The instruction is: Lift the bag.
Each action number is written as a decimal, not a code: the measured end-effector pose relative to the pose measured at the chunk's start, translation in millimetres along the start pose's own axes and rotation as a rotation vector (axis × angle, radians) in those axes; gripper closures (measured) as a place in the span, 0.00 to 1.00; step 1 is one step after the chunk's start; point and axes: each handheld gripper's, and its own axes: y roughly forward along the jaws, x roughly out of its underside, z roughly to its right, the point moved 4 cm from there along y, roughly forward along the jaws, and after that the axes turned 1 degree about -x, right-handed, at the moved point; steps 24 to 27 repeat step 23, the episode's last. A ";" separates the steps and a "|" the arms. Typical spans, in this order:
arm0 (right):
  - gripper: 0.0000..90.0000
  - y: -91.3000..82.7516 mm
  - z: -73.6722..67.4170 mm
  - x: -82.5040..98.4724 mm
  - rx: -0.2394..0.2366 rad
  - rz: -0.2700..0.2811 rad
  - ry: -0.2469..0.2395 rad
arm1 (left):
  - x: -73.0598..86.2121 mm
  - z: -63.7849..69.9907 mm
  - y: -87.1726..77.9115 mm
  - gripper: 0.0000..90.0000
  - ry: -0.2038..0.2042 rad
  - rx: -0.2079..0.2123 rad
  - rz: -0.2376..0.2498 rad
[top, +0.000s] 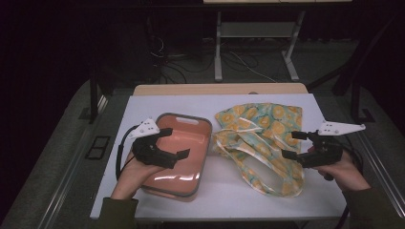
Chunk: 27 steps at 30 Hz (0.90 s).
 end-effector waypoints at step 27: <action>0.13 -7.4 0.6 23.5 0.028 0.024 -0.008 | 31.7 -6.4 -26.2 0.00 0.012 -0.020 -0.003</action>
